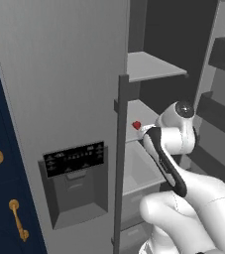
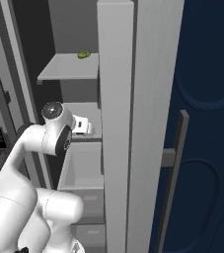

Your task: Take the strawberry from the fridge and place it on top of the pancake, located on the dining counter.

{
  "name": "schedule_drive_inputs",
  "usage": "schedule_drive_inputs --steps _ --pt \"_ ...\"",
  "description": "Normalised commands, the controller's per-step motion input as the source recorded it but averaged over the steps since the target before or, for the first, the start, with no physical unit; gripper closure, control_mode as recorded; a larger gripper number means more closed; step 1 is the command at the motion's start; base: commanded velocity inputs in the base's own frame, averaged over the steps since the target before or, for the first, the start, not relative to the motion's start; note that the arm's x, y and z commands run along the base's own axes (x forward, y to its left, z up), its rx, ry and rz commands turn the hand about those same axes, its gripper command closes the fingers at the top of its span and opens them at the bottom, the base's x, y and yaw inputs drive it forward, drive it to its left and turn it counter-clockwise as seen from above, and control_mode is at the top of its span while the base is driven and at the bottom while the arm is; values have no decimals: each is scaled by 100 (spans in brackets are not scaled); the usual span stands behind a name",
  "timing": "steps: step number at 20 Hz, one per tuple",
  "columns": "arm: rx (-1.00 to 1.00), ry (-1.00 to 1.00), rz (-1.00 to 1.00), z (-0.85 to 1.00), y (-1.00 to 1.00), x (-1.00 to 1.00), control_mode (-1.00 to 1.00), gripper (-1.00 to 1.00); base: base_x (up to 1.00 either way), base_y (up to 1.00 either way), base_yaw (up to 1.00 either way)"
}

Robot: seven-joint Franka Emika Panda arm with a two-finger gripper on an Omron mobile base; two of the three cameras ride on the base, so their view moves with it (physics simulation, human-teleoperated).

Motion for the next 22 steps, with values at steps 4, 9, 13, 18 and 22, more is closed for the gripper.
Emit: schedule_drive_inputs --steps 4,9,13,18,22 --pt "7 -8 -1 15 0 48 -100 -100 0 0 0" --pt "4 4 -5 0 1 36 -100 -100 0 0 0" --pt "0 8 0 -5 0 32 -100 -100 0 0 0" --pt "1 1 -1 -10 0 57 -100 -100 0 0 0" --pt "1 1 -6 -5 7 41 -100 -100 0 0 0"
